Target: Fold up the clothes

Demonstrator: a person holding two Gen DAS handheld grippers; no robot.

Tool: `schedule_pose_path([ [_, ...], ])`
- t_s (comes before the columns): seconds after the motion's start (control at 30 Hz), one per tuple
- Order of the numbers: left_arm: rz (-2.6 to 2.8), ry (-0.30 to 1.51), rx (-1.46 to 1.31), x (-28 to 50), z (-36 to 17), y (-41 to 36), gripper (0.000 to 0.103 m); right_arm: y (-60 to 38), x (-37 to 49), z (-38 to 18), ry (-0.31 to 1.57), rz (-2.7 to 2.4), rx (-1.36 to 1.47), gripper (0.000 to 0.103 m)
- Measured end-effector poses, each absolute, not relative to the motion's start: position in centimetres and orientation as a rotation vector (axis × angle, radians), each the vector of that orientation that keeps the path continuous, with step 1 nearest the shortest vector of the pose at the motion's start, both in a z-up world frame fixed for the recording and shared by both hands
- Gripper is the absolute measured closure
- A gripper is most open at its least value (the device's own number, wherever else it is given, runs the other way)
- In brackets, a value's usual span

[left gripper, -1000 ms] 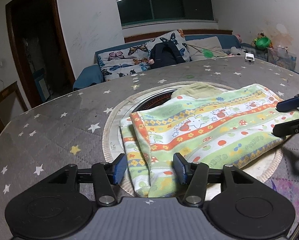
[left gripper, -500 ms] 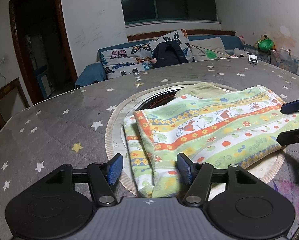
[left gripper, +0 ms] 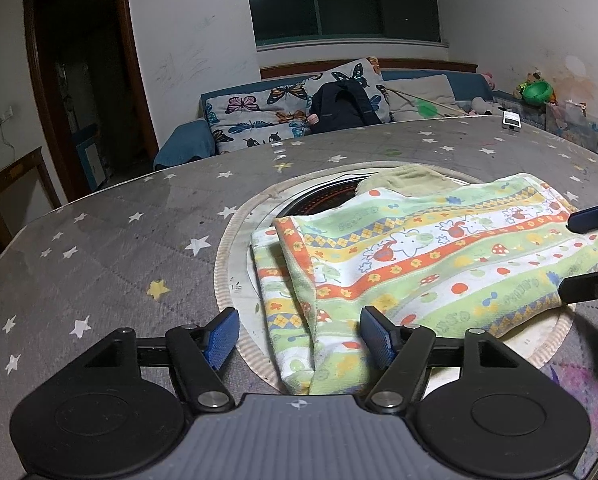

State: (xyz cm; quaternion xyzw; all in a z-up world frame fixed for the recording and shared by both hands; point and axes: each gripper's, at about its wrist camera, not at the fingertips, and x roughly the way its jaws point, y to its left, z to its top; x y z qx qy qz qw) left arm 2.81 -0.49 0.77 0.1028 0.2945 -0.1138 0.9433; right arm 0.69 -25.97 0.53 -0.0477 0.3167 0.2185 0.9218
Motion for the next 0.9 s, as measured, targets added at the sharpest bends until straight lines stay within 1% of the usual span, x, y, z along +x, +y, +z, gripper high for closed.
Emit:
schedule_pose_path([
  [0.1, -0.227, 0.603, 0.206, 2.9, 0.74, -0.47, 0.029, -26.13, 0.86, 0.6, 0.651, 0.45, -0.1, 0.0],
  [0.9, -0.226, 0.603, 0.204, 2.96, 0.65, -0.47, 0.028, -26.06, 0.94, 0.52, 0.651, 0.452, -0.1, 0.0],
])
